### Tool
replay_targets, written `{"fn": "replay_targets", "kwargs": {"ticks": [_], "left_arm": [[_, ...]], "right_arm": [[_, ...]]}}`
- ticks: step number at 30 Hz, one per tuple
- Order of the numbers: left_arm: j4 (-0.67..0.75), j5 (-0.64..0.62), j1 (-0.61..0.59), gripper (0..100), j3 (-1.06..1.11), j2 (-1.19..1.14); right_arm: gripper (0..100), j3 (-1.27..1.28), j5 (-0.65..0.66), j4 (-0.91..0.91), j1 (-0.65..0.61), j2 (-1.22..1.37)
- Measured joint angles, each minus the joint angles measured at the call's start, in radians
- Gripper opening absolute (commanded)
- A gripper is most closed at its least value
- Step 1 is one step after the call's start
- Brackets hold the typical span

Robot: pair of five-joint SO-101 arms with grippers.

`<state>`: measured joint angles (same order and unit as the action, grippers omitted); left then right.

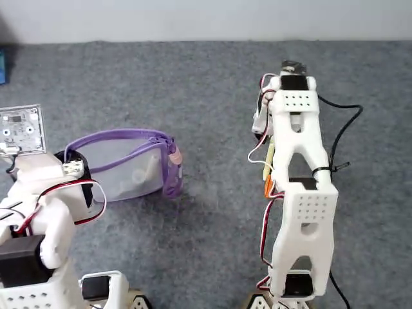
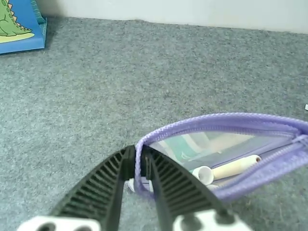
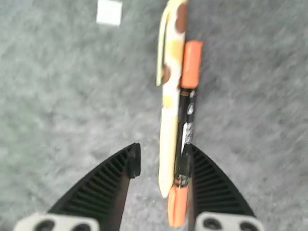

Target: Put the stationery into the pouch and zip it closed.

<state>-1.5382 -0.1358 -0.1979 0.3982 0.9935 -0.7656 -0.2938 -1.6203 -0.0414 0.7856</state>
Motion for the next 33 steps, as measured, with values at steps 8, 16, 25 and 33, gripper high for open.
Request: {"fn": "replay_targets", "kwargs": {"ticks": [8, 16, 25, 33], "left_arm": [[0.0, 0.0, 0.0, 1, 0.0, 0.0], [0.0, 0.0, 0.0, 1, 0.0, 0.0], [0.0, 0.0, 0.0, 1, 0.0, 0.0], [0.0, 0.0, 0.0, 1, 0.002, 0.0]], "right_arm": [[35.4, -0.239, 0.0, -0.118, -0.002, 0.143], [33.6, -0.29, 0.0, -0.12, 0.002, 0.258], [0.6, -0.304, 0.0, -0.069, 0.012, 0.328], [0.8, -0.365, 0.0, -0.121, 0.017, 0.334]]}}
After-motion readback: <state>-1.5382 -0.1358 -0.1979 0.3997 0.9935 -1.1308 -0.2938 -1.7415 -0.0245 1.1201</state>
